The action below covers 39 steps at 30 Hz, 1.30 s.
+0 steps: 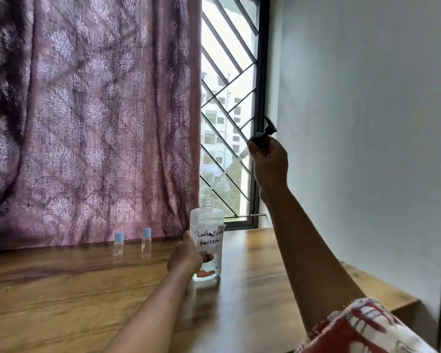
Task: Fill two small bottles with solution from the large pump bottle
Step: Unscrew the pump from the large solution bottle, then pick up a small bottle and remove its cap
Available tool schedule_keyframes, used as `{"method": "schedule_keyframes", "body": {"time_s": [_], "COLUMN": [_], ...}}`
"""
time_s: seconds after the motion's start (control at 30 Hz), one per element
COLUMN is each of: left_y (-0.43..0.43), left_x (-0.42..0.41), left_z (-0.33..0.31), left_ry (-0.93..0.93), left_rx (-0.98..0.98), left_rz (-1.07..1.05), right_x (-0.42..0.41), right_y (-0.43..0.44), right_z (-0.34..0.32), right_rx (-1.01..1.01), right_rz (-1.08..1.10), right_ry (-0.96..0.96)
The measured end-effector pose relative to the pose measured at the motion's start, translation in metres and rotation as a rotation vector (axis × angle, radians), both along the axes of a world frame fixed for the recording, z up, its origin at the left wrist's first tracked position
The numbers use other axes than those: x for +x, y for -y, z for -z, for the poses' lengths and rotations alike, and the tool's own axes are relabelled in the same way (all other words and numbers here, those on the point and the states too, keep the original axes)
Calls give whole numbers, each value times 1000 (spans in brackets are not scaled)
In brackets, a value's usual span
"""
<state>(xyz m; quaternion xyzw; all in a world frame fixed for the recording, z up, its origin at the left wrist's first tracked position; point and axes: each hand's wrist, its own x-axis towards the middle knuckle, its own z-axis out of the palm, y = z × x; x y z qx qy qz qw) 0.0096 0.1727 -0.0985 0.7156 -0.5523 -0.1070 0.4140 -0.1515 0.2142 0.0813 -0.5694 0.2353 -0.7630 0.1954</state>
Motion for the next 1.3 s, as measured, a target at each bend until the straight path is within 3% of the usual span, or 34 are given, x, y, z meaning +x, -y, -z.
{"method": "schedule_keyframes", "body": {"time_s": [0.1,0.27,0.47,0.7,0.8,1.07,1.3], "left_y": [1,-3,-15,-23,-22,-14,-13], "left_x": [0,-1,16,36,40,35,39], "left_z": [-1,-5,1,13,18,33,36], "left_ry": [16,68,6,68,66,14,35], "left_rx": [22,-8,-44,-1,3,17,28], "left_rz": [-24,-57,-33,-37,-11,62,63], "right_x": [-10,-21,-18,-11,-7,-3,1], "right_y": [-1,-1,29,61,67,78,79], "right_z": [-6,12,83,177,199,218,221], "right_rx": [-4,-65,-130,119,262,660,712], "right_rz": [83,18,230,294,330,299,384], "right_ry": [-39,61,-239,-503,-517,-620,-786]}}
